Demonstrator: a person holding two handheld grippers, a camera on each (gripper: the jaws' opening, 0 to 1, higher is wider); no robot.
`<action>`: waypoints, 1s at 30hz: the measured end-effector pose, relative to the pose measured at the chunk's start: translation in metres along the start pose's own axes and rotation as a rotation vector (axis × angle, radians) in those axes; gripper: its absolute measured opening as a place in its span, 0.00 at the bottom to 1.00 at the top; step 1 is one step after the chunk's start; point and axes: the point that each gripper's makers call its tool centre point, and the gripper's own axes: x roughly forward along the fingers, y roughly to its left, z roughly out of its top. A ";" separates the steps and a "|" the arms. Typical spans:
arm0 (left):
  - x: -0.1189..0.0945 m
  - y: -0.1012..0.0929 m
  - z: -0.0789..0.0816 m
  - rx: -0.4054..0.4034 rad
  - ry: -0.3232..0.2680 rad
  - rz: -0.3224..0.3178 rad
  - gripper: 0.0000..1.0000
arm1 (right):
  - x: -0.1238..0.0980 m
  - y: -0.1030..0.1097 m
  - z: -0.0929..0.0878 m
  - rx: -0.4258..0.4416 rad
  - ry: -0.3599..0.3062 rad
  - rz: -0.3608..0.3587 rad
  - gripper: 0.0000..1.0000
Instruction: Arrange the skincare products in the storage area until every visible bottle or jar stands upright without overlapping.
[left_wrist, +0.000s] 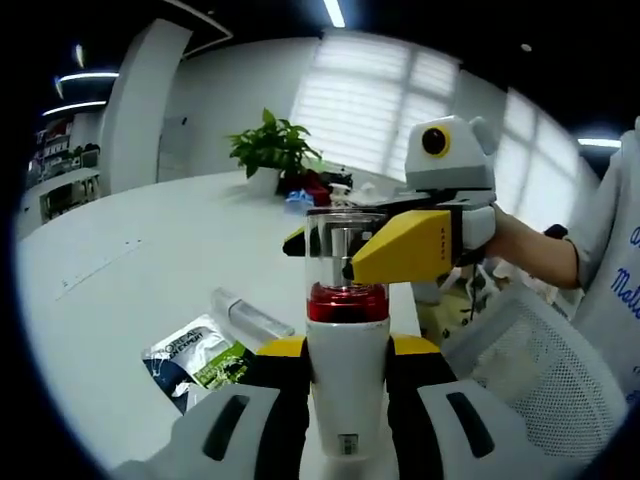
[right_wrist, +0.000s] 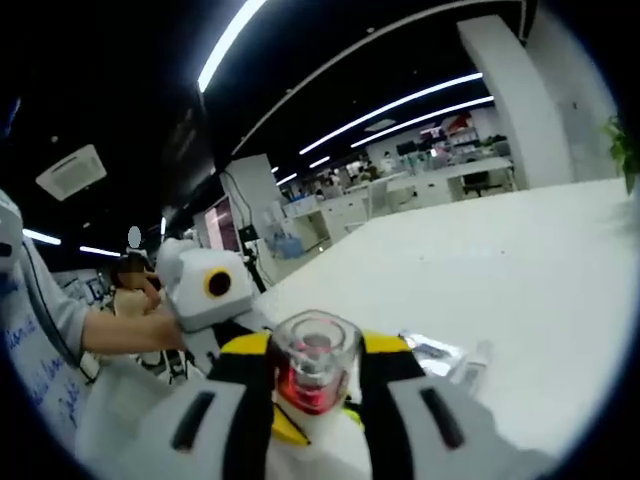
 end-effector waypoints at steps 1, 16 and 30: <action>0.001 0.001 0.000 0.007 0.000 0.006 0.25 | 0.000 0.000 0.000 -0.002 -0.003 -0.003 0.31; 0.013 0.014 -0.017 0.048 0.074 0.038 0.25 | 0.013 -0.002 -0.016 -0.180 0.098 -0.004 0.30; 0.020 0.041 -0.017 0.041 0.095 0.063 0.25 | 0.029 -0.015 -0.016 -0.203 0.127 -0.018 0.30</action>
